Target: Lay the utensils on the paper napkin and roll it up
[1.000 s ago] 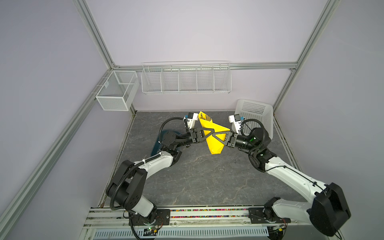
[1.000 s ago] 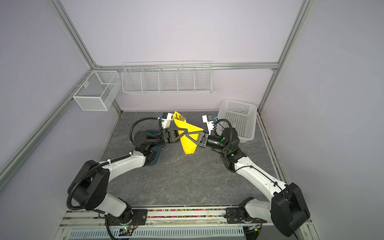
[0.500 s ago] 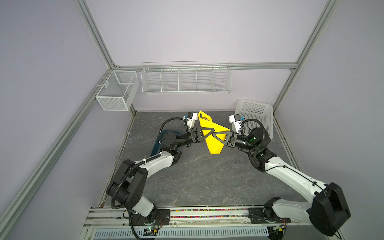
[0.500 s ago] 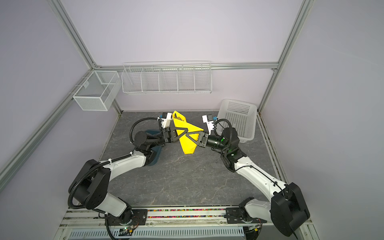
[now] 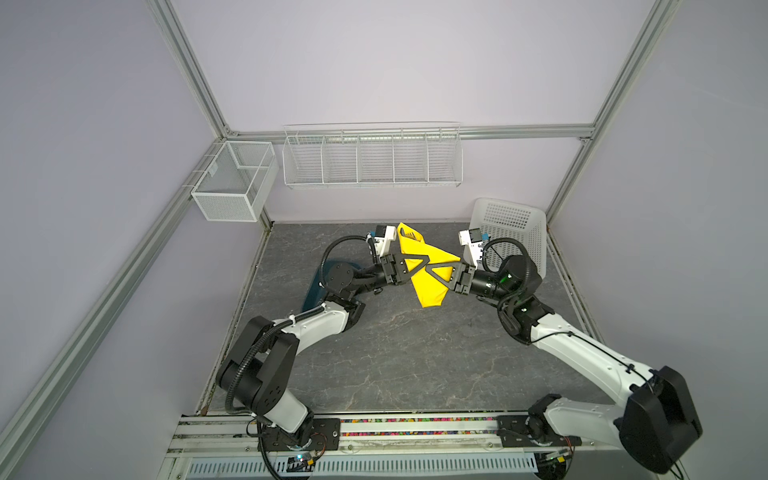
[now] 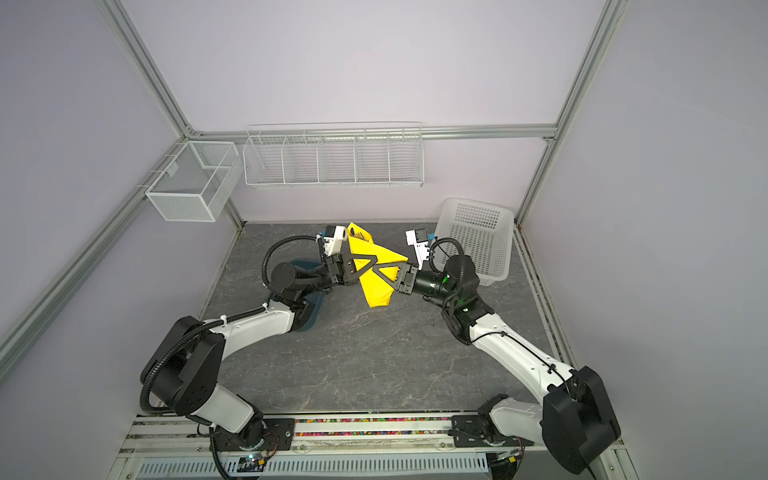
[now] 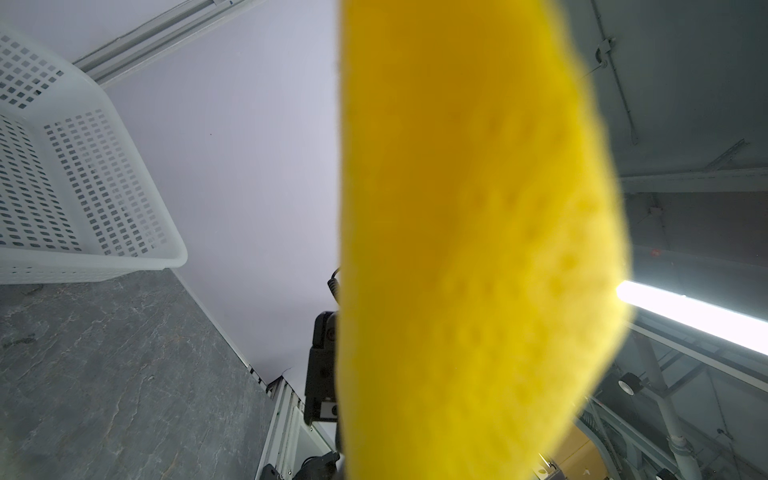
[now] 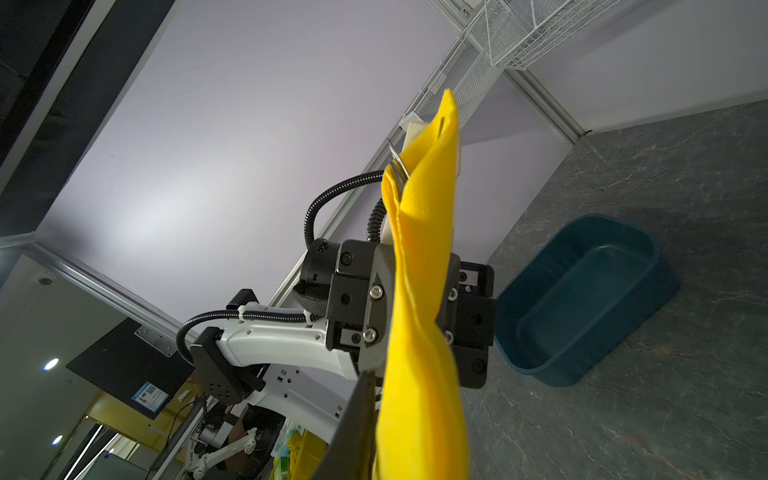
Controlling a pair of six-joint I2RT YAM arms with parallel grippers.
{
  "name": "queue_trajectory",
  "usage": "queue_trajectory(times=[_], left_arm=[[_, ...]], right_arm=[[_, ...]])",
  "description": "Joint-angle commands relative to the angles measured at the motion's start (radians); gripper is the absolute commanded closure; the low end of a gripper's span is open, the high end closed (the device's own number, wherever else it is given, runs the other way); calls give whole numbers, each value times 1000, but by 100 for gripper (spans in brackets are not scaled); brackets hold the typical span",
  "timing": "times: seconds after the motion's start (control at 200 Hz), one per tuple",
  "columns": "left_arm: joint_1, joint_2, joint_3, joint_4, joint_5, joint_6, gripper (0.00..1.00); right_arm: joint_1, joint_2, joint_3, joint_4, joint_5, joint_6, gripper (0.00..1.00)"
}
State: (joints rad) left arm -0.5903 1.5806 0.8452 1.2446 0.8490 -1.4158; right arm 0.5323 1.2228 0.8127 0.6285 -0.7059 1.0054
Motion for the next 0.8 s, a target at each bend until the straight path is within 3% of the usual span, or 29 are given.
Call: queue_trajectory(times=[0.0, 0.085, 0.125, 0.36, 0.455, 0.555, 0.795], left_arm=[[-1, 12, 19, 56, -27, -29, 100], [0, 13, 20, 56, -27, -30, 100], [-1, 13, 20, 55, -28, -30, 100], [1, 7, 20, 44, -40, -29, 100], [1, 6, 22, 40, -48, -29, 100], [2, 3, 29, 34, -48, -29, 100], [2, 6, 35, 15, -54, -23, 100]], right_arm=[[-4, -50, -10, -48, 15, -37, 75], [-6, -71, -6, -107, 38, -65, 72], [-8, -82, -3, -140, 53, -79, 64], [-10, -144, 34, -385, 151, -177, 42], [-10, -132, 48, -421, 103, -205, 30], [-7, -110, 48, -435, 51, -212, 23], [18, -92, 48, -401, -50, -222, 19]])
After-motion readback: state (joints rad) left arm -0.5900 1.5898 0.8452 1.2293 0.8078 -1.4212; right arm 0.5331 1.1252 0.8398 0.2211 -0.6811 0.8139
